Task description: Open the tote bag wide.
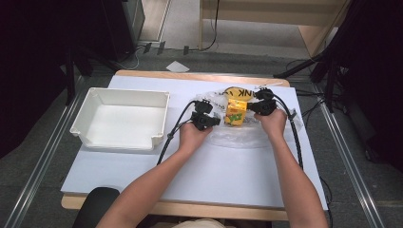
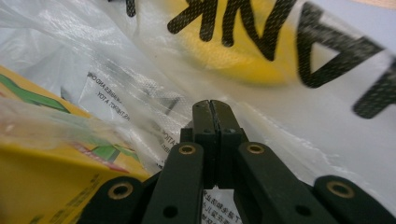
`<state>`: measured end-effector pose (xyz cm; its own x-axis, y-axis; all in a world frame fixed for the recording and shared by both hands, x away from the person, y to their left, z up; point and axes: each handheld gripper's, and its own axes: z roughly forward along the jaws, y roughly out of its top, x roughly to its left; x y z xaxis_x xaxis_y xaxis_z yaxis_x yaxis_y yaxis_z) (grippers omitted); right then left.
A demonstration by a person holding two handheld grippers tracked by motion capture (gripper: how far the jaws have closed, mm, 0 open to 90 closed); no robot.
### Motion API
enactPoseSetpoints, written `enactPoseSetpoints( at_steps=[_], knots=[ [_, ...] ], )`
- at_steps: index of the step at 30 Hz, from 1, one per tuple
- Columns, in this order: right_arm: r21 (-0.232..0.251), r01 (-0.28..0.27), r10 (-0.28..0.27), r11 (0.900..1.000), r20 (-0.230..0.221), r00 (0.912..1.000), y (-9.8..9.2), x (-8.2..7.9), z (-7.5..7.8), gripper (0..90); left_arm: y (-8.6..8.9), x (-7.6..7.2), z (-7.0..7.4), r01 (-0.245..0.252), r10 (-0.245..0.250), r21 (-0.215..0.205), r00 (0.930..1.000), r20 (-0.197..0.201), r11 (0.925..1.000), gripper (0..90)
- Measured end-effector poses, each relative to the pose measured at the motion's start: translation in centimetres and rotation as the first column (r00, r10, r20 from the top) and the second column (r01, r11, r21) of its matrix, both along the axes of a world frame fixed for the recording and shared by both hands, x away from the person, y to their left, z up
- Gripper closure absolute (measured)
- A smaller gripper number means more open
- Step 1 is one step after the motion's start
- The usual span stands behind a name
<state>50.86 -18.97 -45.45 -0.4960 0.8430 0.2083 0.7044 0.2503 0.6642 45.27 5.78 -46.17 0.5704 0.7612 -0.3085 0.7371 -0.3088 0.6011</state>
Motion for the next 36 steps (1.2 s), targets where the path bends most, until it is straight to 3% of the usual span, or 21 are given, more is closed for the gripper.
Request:
enactPoseSetpoints(
  at_steps=[7, 9, 10, 11, 13, 17, 21, 26, 28, 30, 34, 36],
  knots=[
    [-0.033, -0.008, 0.007, 0.999, -0.017, 0.9998, 0.9, 1.3, -0.2, 90.0, 0.5, -1.0, -0.7, 0.018, -0.018, -0.010, 0.9998, -0.012, 0.9998, 89.6],
    [-0.034, -0.010, 0.010, 0.999, 0.021, 0.9997, 1.2, 1.6, -0.3, 90.0, 0.6, -1.5, -0.7, 0.024, -0.024, -0.006, 0.9997, -0.008, 0.9997, 89.6],
    [-0.034, -0.013, 0.013, 0.999, 0.012, 0.9998, 1.3, 1.9, -0.3, 90.0, 0.8, -1.7, -0.7, 0.032, -0.032, -0.004, 0.9994, -0.009, 0.9995, 89.7],
    [-0.039, -0.008, 0.007, 0.999, -0.026, 0.9996, 1.5, 2.4, -0.4, 90.0, 0.8, -1.8, -0.7, 0.036, -0.036, -0.005, 0.9993, -0.008, 0.9993, 89.7],
    [-0.045, -0.009, 0.009, 0.999, -0.009, 0.9999, 1.8, 2.7, -0.6, 90.0, 1.0, -2.2, -0.6, 0.045, -0.045, -0.001, 0.9989, -0.008, 0.9990, 89.6],
    [-0.019, 0.015, -0.015, 1.000, -0.001, 0.9999, 1.8, 3.3, -1.2, 90.0, 1.1, -2.9, -0.6, 0.064, -0.064, -0.004, 0.9979, -0.009, 0.9980, 89.5],
    [-0.013, 0.038, -0.039, 0.999, -0.041, 0.9984, 1.6, 4.0, -1.8, 90.0, 1.1, -3.7, -0.6, 0.093, -0.093, 0.002, 0.9956, -0.011, 0.9957, 89.3],
    [-0.052, 0.056, -0.058, 0.997, -0.031, 0.9978, 1.9, 4.9, -1.6, 90.0, 1.2, -4.7, -0.6, 0.121, -0.121, 0.002, 0.9926, -0.014, 0.9927, 89.1],
    [-0.032, 0.069, -0.070, 0.997, -0.026, 0.9972, 1.7, 5.2, -1.8, 90.0, 1.4, -5.1, -0.6, 0.120, -0.120, -0.007, 0.9927, -0.016, 0.9928, 89.1],
    [-0.014, 0.087, -0.087, 0.996, -0.059, 0.9945, 1.3, 5.7, -1.7, 90.0, 1.8, -5.5, -0.7, 0.125, -0.125, -0.012, 0.9920, -0.014, 0.9921, 89.1],
    [-0.052, 0.105, -0.107, 0.993, -0.035, 0.9936, 1.4, 6.3, -1.6, 90.0, 2.6, -6.1, -0.8, 0.127, -0.127, -0.022, 0.9918, -0.013, 0.9917, 89.2],
    [-0.026, 0.118, -0.119, 0.993, -0.024, 0.9926, 1.2, 6.5, -1.8, 90.0, 2.9, -6.3, -0.8, 0.131, -0.131, -0.024, 0.9913, -0.010, 0.9912, 89.1]
  ],
)
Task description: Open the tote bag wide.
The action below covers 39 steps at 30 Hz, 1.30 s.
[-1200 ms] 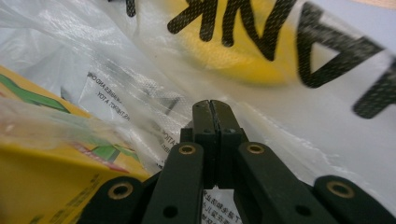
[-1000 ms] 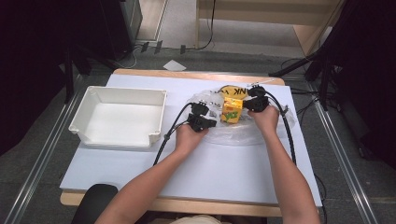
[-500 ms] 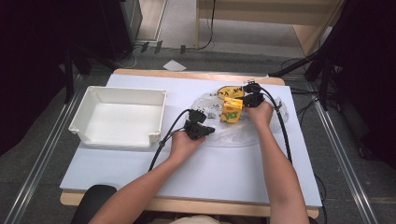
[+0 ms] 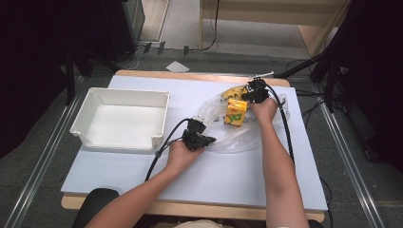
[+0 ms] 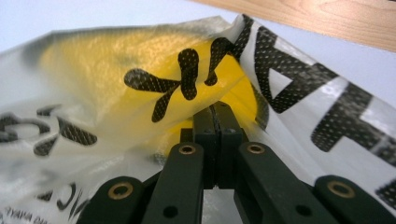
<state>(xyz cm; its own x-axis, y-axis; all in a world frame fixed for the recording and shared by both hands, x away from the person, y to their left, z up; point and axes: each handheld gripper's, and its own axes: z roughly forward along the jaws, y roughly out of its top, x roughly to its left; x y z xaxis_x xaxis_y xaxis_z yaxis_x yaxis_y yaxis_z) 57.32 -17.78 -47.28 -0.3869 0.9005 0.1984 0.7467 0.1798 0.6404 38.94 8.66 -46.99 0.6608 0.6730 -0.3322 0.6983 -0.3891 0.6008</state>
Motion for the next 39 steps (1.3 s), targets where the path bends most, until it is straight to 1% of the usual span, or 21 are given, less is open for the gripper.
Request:
enactPoseSetpoints(
  at_steps=[2, 3, 6, 9, 12, 13, 15, 16, 18, 20, 21, 22, 23, 27, 28, 30, 32, 34, 35, 38, 39],
  knots=[
    [0.034, 0.019, -0.019, 0.999, 0.001, 0.9998, -0.2, 0.1, -0.2, 90.0, 0.2, -0.3, 0.0, -0.006, 0.006, -0.007, 1.0000, 0.001, 1.0000, 89.0],
    [0.038, 0.021, -0.022, 0.999, 0.006, 0.9997, -0.2, 0.2, -0.3, 90.0, 0.3, -0.4, 0.0, -0.002, 0.002, -0.004, 1.0000, 0.003, 1.0000, 88.9],
    [0.021, 0.024, -0.024, 0.999, 0.021, 0.9995, 0.0, 0.2, -0.3, 90.0, 0.7, -0.7, 0.0, 0.002, -0.002, -0.002, 1.0000, 0.000, 1.0000, 88.8],
    [0.026, 0.038, -0.039, 0.999, 0.029, 0.9988, 0.1, 0.3, -0.4, 90.0, 0.9, -0.9, 0.1, 0.001, -0.001, 0.002, 1.0000, 0.005, 1.0000, 88.8],
    [0.034, 0.055, -0.056, 0.998, 0.033, 0.9979, 0.0, 0.4, -0.4, 90.0, 0.9, -1.3, 0.2, 0.011, -0.013, 0.035, 0.9991, 0.041, 0.9993, 88.9],
    [0.025, 0.057, -0.058, 0.998, 0.033, 0.9978, 0.0, 0.6, -0.4, 90.0, 0.9, -1.3, 0.2, 0.017, -0.019, 0.036, 0.9987, 0.047, 0.9992, 88.8],
    [-0.013, 0.055, -0.055, 0.998, 0.032, 0.9980, 0.3, 0.7, -0.2, 90.0, 0.9, -1.0, 0.1, 0.013, -0.014, 0.018, 0.9992, 0.038, 0.9998, 88.8],
    [-0.026, 0.052, -0.051, 0.998, 0.024, 0.9984, 0.5, 0.8, -0.1, 90.0, 1.0, -0.9, 0.0, 0.008, -0.008, 0.008, 0.9994, 0.033, 0.9999, 88.9],
    [-0.016, 0.044, -0.044, 0.999, -0.001, 0.9990, 0.7, 0.8, 0.2, 90.0, 0.9, -0.7, 0.0, 0.006, -0.006, 0.001, 0.9995, 0.032, 1.0000, 88.5],
    [-0.001, 0.041, -0.041, 0.999, 0.015, 0.9990, 0.8, 0.5, 0.7, 90.0, 0.9, -0.7, 0.0, 0.006, -0.006, -0.004, 0.9994, 0.034, 1.0000, 87.6],
    [0.006, 0.040, -0.040, 0.999, 0.019, 0.9990, 0.9, 0.4, 0.9, 90.0, 0.8, -0.6, 0.0, 0.009, -0.008, -0.008, 0.9992, 0.039, 0.9999, 86.2],
    [0.010, 0.035, -0.035, 0.999, 0.022, 0.9991, 0.9, 0.2, 1.2, 90.0, 0.8, -0.6, 0.1, 0.009, -0.009, -0.003, 0.9986, 0.051, 1.0000, 85.3],
    [0.011, 0.029, -0.029, 1.000, 0.027, 0.9992, 1.0, 0.0, 1.5, 90.0, 0.7, -0.6, 0.1, 0.008, -0.008, -0.009, 0.9984, 0.055, 0.9999, 84.8],
    [0.024, -0.014, 0.013, 1.000, 0.040, 0.9991, 1.1, -0.9, 2.6, 90.0, 0.5, -0.2, 0.5, 0.018, -0.017, -0.014, 0.9977, 0.066, 0.9997, 82.0],
    [0.025, -0.023, 0.022, 0.999, 0.046, 0.9987, 1.1, -1.2, 2.9, 90.0, 0.4, -0.2, 0.6, 0.017, -0.015, -0.022, 0.9977, 0.067, 0.9996, 80.6],
    [0.030, -0.036, 0.034, 0.999, 0.057, 0.9978, 1.0, -1.6, 3.5, 90.0, 0.4, 0.0, 0.8, 0.023, -0.021, -0.021, 0.9974, 0.069, 0.9995, 79.0],
    [0.028, -0.057, 0.055, 0.998, 0.051, 0.9972, 0.9, -2.0, 3.9, 90.0, 0.5, 0.1, 1.1, 0.034, -0.032, -0.037, 0.9974, 0.065, 0.9987, 75.3],
    [-0.002, -0.070, 0.070, 0.998, 0.057, 0.9959, 0.9, -2.5, 4.3, 90.0, 0.5, 0.2, 1.3, 0.039, -0.036, -0.035, 0.9963, 0.078, 0.9986, 73.3],
    [-0.008, -0.079, 0.080, 0.997, 0.058, 0.9951, 0.9, -2.7, 4.5, 90.0, 0.6, 0.3, 1.4, 0.044, -0.041, -0.036, 0.9959, 0.080, 0.9984, 71.8],
    [0.024, -0.080, 0.078, 0.997, 0.080, 0.9937, 0.5, -3.6, 5.1, 90.0, 0.8, 0.6, 2.0, 0.049, -0.044, -0.054, 0.9957, 0.081, 0.9974, 68.6],
    [0.030, -0.077, 0.075, 0.997, 0.081, 0.9939, 0.4, -3.9, 5.4, 90.0, 0.8, 0.6, 2.2, 0.053, -0.048, -0.059, 0.9954, 0.083, 0.9969, 67.7]
  ],
)
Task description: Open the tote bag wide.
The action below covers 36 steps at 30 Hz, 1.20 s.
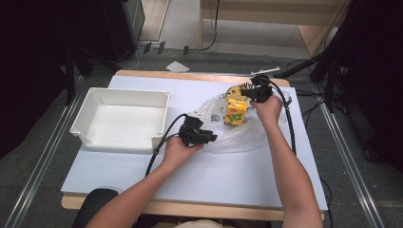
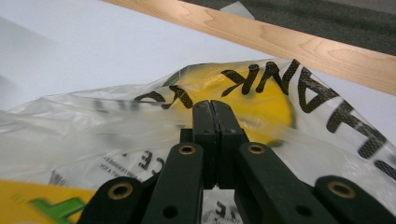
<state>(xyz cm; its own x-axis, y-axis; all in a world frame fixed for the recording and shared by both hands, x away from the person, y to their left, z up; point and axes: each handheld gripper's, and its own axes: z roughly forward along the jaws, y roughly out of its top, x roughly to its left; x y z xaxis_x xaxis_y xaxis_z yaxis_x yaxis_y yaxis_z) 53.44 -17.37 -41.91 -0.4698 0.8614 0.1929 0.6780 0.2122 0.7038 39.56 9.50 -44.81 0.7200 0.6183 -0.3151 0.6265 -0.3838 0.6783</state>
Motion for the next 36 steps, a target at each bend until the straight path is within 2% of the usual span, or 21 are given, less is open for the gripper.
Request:
enactPoseSetpoints(
  at_steps=[5, 6, 7, 11, 13, 16, 19, 22, 25, 30, 36],
  knots=[
    [-0.003, -0.018, 0.018, 1.000, 0.000, 0.9998, -1.0, -1.3, 1.2, 89.1, 0.0, 0.2, 0.9, 0.016, -0.016, -0.017, 0.9999, 0.005, 0.9997, 58.9],
    [0.001, -0.021, 0.021, 1.000, 0.008, 0.9998, -1.2, -1.6, 1.4, 89.1, -0.1, 0.3, 1.4, 0.019, -0.019, -0.013, 0.9995, 0.025, 0.9997, 58.1],
    [0.007, -0.024, 0.024, 1.000, 0.009, 0.9997, -1.4, -1.8, 1.6, 89.0, -0.2, 0.3, 1.7, 0.021, -0.021, -0.008, 0.9994, 0.029, 0.9997, 57.1],
    [0.033, -0.038, 0.038, 0.999, 0.019, 0.9991, -1.9, -3.0, 2.2, 83.9, -0.3, 0.5, 2.4, 0.036, -0.036, -0.002, 0.9991, 0.024, 0.9993, 52.1],
    [0.026, -0.050, 0.050, 0.998, 0.011, 0.9987, -2.0, -3.5, 2.3, 82.8, -0.3, 0.6, 2.8, 0.043, -0.043, 0.003, 0.9987, 0.028, 0.9991, 50.7],
    [0.027, -0.062, 0.061, 0.998, 0.022, 0.9979, -2.2, -4.5, 2.6, 81.8, -0.2, 0.7, 3.6, 0.060, -0.060, 0.007, 0.9972, 0.044, 0.9982, 48.7],
    [0.032, -0.083, 0.083, 0.996, 0.010, 0.9965, -2.4, -5.6, 2.8, 78.0, 0.0, 0.9, 4.3, 0.065, -0.066, 0.015, 0.9957, 0.065, 0.9978, 46.7],
    [0.029, -0.097, 0.097, 0.995, 0.024, 0.9950, -2.6, -6.8, 3.0, 74.9, 0.1, 1.2, 4.9, 0.073, -0.074, 0.024, 0.9947, 0.071, 0.9971, 44.9],
    [0.028, -0.112, 0.111, 0.993, 0.028, 0.9935, -2.8, -8.1, 3.1, 71.8, 0.1, 1.4, 5.6, 0.084, -0.086, 0.033, 0.9931, 0.080, 0.9959, 43.9],
    [0.036, -0.125, 0.124, 0.991, 0.028, 0.9918, -3.2, -10.1, 3.1, 68.3, 0.3, 1.9, 6.6, 0.091, -0.093, 0.025, 0.9918, 0.087, 0.9955, 43.3],
    [0.033, -0.155, 0.155, 0.987, 0.012, 0.9879, -3.1, -12.5, 2.2, 64.5, 0.2, 2.7, 7.8, 0.103, -0.107, 0.042, 0.9889, 0.103, 0.9938, 42.9]
  ],
)
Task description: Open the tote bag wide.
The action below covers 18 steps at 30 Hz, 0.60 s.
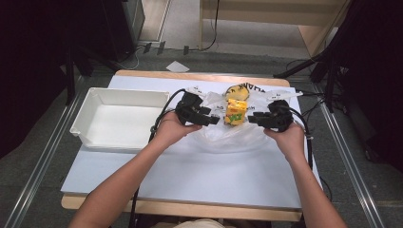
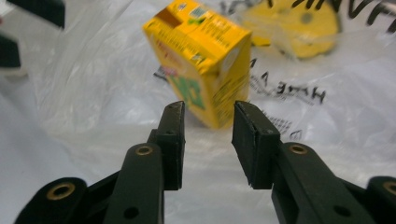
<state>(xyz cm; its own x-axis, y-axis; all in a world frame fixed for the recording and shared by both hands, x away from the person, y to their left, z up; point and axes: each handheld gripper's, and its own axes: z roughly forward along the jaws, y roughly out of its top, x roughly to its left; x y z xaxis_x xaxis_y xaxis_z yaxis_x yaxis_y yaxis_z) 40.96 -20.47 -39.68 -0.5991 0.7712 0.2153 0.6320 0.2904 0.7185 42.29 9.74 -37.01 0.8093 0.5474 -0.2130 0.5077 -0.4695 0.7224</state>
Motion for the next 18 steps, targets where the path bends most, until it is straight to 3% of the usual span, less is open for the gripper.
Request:
enactPoseSetpoints(
  at_steps=[15, 18],
  knots=[
    [0.034, -0.023, 0.022, 0.999, 0.025, 0.9995, -0.3, -4.4, -1.4, 53.0, -0.3, 1.6, 1.7, 0.055, -0.055, 0.003, 0.9983, 0.019, 0.9985, 40.5],
    [0.038, -0.025, 0.024, 0.999, 0.027, 0.9993, -0.1, -5.1, -1.6, 51.9, -0.1, 2.0, 2.2, 0.058, -0.058, -0.017, 0.9980, 0.026, 0.9982, 40.6]
  ],
)
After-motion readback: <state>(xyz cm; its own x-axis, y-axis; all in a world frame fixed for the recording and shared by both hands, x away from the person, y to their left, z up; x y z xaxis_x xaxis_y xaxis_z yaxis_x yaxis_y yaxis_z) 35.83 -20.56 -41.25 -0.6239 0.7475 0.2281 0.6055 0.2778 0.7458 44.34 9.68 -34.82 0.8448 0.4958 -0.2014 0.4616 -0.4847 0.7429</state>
